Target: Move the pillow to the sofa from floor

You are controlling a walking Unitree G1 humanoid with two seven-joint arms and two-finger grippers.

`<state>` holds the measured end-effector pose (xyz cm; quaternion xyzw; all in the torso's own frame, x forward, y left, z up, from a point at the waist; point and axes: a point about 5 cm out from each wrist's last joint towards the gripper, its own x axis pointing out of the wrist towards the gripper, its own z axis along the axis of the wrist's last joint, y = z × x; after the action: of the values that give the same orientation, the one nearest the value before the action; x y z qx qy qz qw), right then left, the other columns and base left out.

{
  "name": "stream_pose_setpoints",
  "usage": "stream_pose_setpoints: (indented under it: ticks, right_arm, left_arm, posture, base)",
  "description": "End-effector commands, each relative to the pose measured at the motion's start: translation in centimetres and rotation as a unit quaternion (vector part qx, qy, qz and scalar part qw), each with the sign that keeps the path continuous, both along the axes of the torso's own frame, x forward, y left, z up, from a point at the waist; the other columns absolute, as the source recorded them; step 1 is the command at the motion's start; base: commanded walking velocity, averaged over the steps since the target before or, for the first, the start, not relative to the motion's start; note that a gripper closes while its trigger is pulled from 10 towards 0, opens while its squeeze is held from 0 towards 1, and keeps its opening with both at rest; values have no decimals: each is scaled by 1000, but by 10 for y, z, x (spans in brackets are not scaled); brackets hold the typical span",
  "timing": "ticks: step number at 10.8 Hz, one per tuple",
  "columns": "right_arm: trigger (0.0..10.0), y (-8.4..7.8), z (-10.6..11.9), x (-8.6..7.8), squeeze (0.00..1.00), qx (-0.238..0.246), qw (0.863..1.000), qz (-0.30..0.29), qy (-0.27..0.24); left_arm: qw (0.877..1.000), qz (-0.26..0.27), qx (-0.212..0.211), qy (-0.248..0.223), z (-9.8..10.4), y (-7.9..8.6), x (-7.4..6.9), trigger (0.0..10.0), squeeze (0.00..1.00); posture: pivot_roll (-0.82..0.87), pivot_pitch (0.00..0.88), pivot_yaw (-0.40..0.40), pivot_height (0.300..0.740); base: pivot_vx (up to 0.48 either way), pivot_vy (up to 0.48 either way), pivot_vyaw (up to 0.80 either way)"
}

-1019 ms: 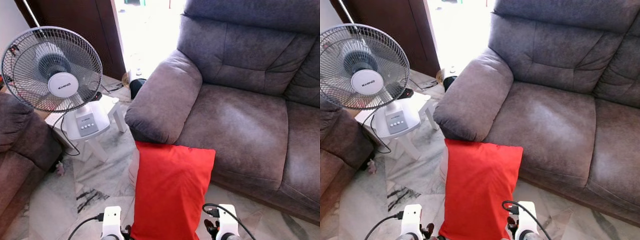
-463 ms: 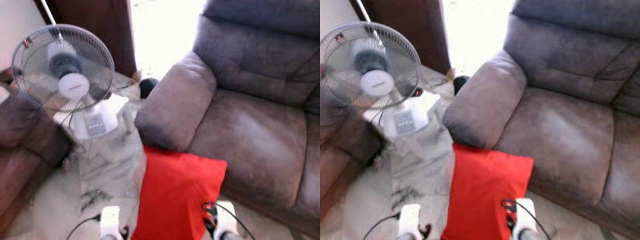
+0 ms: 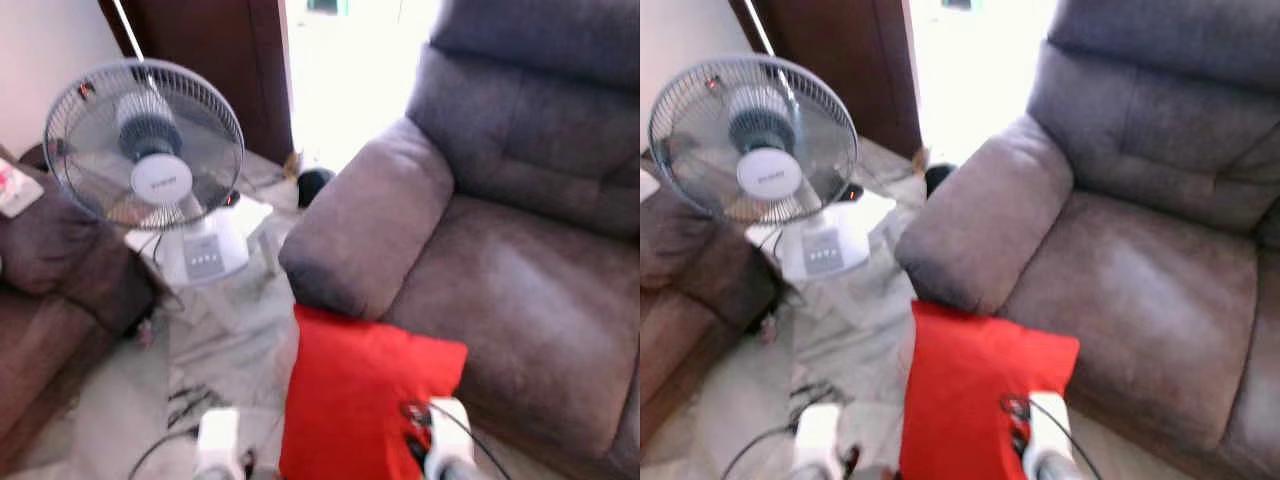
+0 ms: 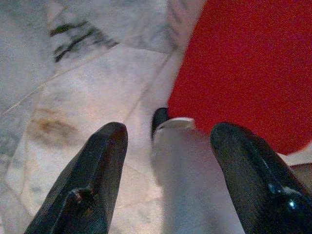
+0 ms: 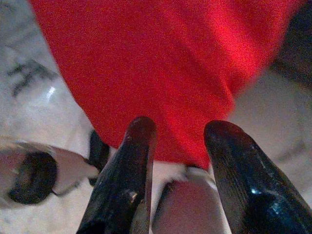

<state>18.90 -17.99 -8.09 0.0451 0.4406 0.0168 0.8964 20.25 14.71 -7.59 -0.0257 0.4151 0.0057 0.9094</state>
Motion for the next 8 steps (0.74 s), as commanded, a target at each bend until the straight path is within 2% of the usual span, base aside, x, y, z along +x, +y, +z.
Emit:
stream_pose_setpoints:
  ticks: [1, 3, 4, 5, 6, 7, 8]
  right_arm:
    - [10000, 3, -3, -6, 0, 4, 1000, 1, 12]
    - [10000, 3, -3, -6, 0, 5, 1000, -2, 10]
    - [10000, 3, -3, -6, 0, 6, 1000, -2, 10]
    - [10000, 3, -3, -6, 0, 7, 1000, -3, 10]
    - [10000, 3, -3, -6, 0, 13, 1000, -18, 5]
    - [10000, 3, -3, -7, 0, 21, 999, -39, -1]
    - [10000, 3, -3, -6, 0, 23, 999, -45, -8]
  left_arm:
    - [1000, -6, 6, 16, -5, 3, -8, 10000, 0]
    - [1000, -3, 4, 7, -2, 5, -5, 10000, 0]
    - [1000, 3, 11, 2, 0, 25, -3, 10000, 0]
    - [1000, 18, 17, -3, 4, 53, -3, 10000, 0]
    - [999, 40, 12, -4, 5, 64, -4, 10000, 0]
    - [999, 47, 11, -10, 6, 66, -3, 10000, 0]
    - [998, 46, 13, -28, 11, 67, 5, 10000, 0]
  posture:
    - [144, 170, 33, 740]
    - [144, 171, 35, 740]
    - [146, 169, 36, 740]
    - [146, 170, 36, 740]
    - [146, 172, 37, 740]
    - [144, 172, 37, 740]
    - [144, 170, 37, 740]
  base:
    - [0, 0, 0]
    - [0, 0, 0]
    - [0, 0, 0]
    - [0, 0, 0]
    - [0, 0, 0]
    - [0, 0, 0]
    - [0, 0, 0]
